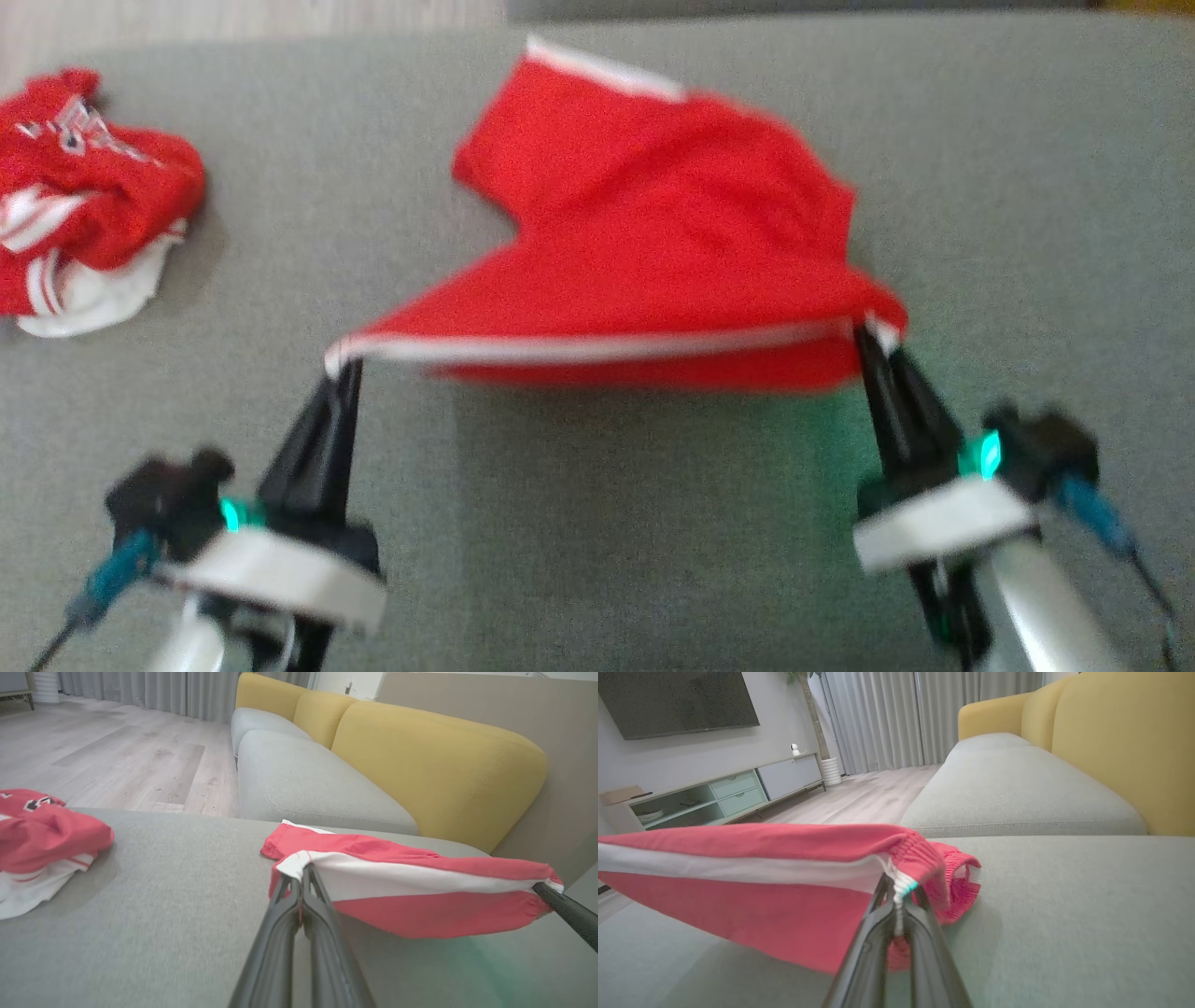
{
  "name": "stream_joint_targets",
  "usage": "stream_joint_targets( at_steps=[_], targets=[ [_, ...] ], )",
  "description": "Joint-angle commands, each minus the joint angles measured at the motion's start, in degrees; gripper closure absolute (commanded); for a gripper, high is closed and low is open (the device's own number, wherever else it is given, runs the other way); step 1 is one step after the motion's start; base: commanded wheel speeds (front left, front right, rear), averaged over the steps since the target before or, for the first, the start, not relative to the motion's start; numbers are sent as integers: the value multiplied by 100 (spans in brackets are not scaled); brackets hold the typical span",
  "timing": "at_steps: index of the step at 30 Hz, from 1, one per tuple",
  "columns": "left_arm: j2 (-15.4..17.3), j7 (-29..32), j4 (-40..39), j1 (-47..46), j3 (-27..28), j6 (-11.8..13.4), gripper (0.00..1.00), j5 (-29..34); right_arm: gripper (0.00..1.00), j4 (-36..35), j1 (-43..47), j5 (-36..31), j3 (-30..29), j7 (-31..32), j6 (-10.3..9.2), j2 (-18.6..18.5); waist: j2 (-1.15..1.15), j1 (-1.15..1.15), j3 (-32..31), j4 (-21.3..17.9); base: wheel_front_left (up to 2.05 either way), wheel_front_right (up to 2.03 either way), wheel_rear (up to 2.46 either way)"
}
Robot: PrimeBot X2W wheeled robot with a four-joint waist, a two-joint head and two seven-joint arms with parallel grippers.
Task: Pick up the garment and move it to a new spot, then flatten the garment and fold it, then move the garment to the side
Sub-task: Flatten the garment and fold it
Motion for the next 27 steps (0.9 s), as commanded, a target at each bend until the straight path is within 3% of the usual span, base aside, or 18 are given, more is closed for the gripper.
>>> stream_joint_targets(
  at_steps=[1, 7, 13, 19, 27],
  targets=[
    [249, 72, -426, 64, 225, 117, 100, -53, 100, -389, 284, -49, 33, 24, 43, 65, -1, 3, -555, 0, 0, 0, 0],
    [654, 544, -1624, 1352, 243, 621, 100, -110, 100, -1600, 1911, -261, -342, 617, 43, 300, -1, 3, -1010, -28, 0, 0, 0],
    [794, 881, -1876, 1658, 237, 749, 100, -288, 100, -2194, 2538, -351, -489, 1100, 43, 443, -1, 3, -1111, -86, 0, 0, 0],
    [697, 1137, -1086, 913, 3, 346, 100, -422, 100, -1976, 2378, -370, -666, 1308, 43, 500, -1, 3, -998, -86, 0, 0, 0],
    [624, 1971, 711, -1152, -294, -380, 100, -437, 100, -1330, 1481, 105, -502, 1533, 43, 510, -1, 3, -384, -465, 0, 0, 0]
  ],
)
